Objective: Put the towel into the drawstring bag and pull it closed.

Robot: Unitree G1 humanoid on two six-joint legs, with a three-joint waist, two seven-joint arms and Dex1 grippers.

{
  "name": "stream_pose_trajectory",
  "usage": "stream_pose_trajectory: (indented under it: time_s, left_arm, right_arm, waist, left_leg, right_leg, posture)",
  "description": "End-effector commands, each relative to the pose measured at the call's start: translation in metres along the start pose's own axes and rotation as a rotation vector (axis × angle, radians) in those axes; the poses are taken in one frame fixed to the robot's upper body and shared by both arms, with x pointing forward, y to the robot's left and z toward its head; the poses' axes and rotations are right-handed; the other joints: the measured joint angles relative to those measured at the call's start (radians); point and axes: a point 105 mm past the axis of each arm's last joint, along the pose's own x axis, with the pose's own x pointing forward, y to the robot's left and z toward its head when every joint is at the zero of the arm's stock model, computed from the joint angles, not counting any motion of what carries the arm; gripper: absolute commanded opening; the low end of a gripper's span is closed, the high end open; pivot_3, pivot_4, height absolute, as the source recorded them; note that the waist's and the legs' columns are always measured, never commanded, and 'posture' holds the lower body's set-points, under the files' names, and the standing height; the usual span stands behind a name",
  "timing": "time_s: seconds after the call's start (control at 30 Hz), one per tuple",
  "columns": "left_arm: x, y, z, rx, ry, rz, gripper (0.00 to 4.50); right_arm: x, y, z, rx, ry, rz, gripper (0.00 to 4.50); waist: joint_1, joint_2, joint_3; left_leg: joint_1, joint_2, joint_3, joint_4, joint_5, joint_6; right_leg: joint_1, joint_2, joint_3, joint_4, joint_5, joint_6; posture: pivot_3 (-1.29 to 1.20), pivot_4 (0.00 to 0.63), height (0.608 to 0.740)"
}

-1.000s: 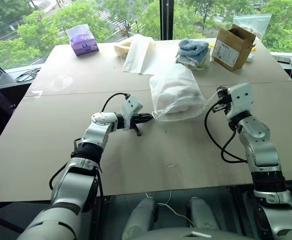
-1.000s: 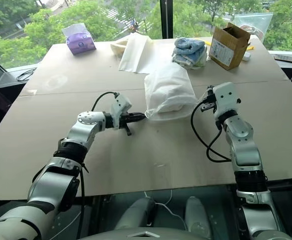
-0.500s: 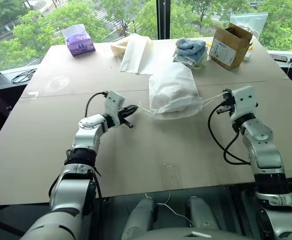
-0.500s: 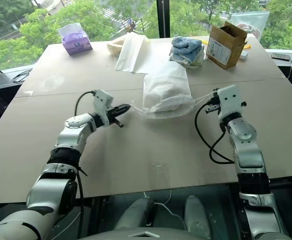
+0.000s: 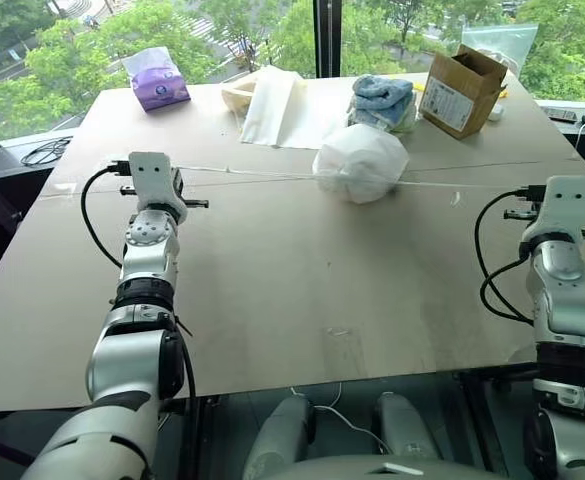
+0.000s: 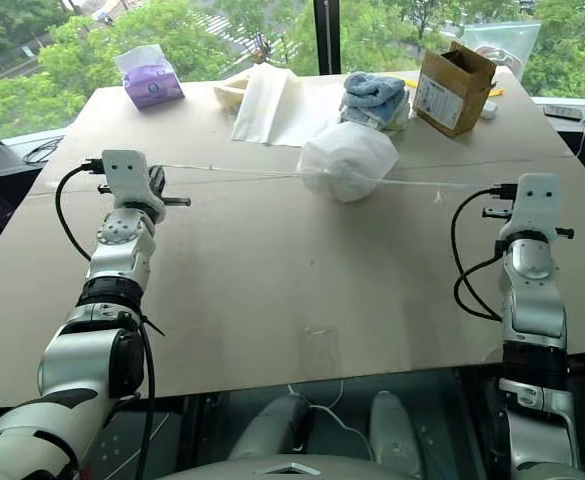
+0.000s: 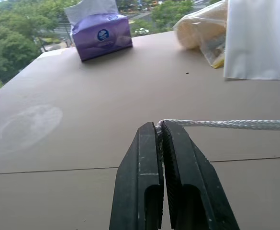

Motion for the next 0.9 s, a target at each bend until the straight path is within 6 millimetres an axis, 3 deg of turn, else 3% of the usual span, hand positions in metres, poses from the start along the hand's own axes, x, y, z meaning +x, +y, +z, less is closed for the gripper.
stream_pose_trajectory:
  time_s: [0.03,0.1,0.23,0.3,0.37,0.4,0.43,0.5,0.63,0.77,0.9]
  left_arm:
    - [-0.012,0.088,0.006,0.001,-0.006,0.350,0.04]
    - [-0.008,0.064,0.010,-0.018,-0.041,0.241,0.04]
    - [-0.007,0.015,0.030,-0.117,-0.144,-0.039,0.04]
    - [-0.016,-0.015,0.037,-0.155,-0.170,-0.256,0.04]
    - [-0.037,-0.048,0.036,-0.154,-0.163,-0.525,0.04]
    - [-0.047,-0.057,0.033,-0.120,-0.151,-0.608,0.00]
    - [-0.062,-0.066,0.024,-0.057,-0.115,-0.716,0.00]
    - [-0.087,-0.074,0.006,0.054,-0.030,-0.861,0.00]
    - [-0.112,-0.071,-0.013,0.153,0.076,-0.960,0.00]
    - [-0.145,-0.062,-0.027,0.190,0.166,-1.077,0.00]
    - [-0.157,-0.058,-0.028,0.211,0.179,-1.104,0.00]
  right_arm:
    - [-0.003,-0.074,-0.002,0.055,0.027,-0.288,0.00]
    - [0.000,-0.056,0.003,0.098,0.001,-0.177,0.00]
    - [-0.013,0.012,0.020,0.176,-0.050,0.284,0.00]
    - [-0.036,0.041,0.026,0.139,-0.076,0.539,0.00]
    - [-0.067,0.063,0.025,0.111,-0.067,0.803,0.00]
    - [-0.077,0.067,0.022,0.081,-0.052,0.883,0.70]
    - [-0.087,0.068,0.015,0.026,-0.027,0.948,0.91]
    - [-0.091,0.061,0.003,-0.056,0.008,0.961,1.82]
    - [-0.109,0.051,-0.010,-0.095,0.071,1.067,3.54]
    - [-0.130,0.033,-0.021,-0.088,0.056,1.165,3.54]
    - [-0.137,0.024,-0.027,-0.028,0.071,1.198,3.54]
  waist:
    - [0.000,0.000,0.000]
    - [0.002,0.000,0.000]
    - [0.002,0.000,0.000]
    - [0.002,0.000,0.000]
    - [0.000,0.000,0.000]
    - [0.000,0.000,0.000]
    - [-0.001,0.000,0.000]
    - [-0.005,0.000,0.000]
    - [-0.003,0.000,0.000]
    - [0.008,0.001,0.000]
    - [0.012,0.002,0.001]
  left_leg:
    - [0.000,0.000,0.000,0.000,0.000,0.000]
    - [-0.001,0.000,0.001,0.000,0.000,0.000]
    - [-0.006,0.000,0.000,0.000,0.000,0.000]
    - [-0.011,0.000,-0.001,0.002,0.000,0.000]
    - [-0.014,0.000,-0.001,0.004,0.000,0.000]
    - [-0.015,0.000,-0.001,0.003,0.000,0.000]
    - [-0.014,0.000,-0.002,0.003,0.000,0.000]
    - [-0.014,0.000,-0.001,0.003,0.000,0.001]
    - [-0.013,0.001,-0.001,0.002,0.000,0.001]
    - [-0.010,0.002,-0.003,0.002,-0.002,0.004]
    - [-0.009,0.002,-0.003,0.002,-0.003,0.004]
  right_leg:
    - [0.000,0.000,0.000,0.000,0.000,0.000]
    - [-0.001,0.000,0.001,0.000,0.000,0.000]
    - [-0.006,0.000,0.000,0.000,0.000,0.000]
    - [-0.010,0.000,-0.002,0.000,0.000,0.000]
    - [-0.012,0.000,-0.002,0.000,0.000,0.000]
    - [-0.012,-0.001,-0.002,-0.001,0.000,0.000]
    - [-0.012,0.000,-0.002,-0.002,0.000,0.000]
    - [-0.011,0.000,-0.002,-0.003,0.000,0.000]
    - [-0.011,0.000,-0.002,-0.001,0.000,0.000]
    - [-0.007,0.000,-0.003,-0.003,0.000,0.000]
    - [-0.003,0.000,-0.005,-0.009,0.001,-0.001]
  posture:
    - [0.00,0.150,0.740]
    - [0.00,0.150,0.740]
    - [0.00,0.150,0.740]
    - [0.00,0.150,0.740]
    - [0.00,0.150,0.740]
    - [0.00,0.150,0.740]
    - [0.00,0.150,0.740]
    - [0.00,0.150,0.740]
    - [0.00,0.150,0.740]
    - [0.00,0.150,0.740]
    - [0.00,0.150,0.740]
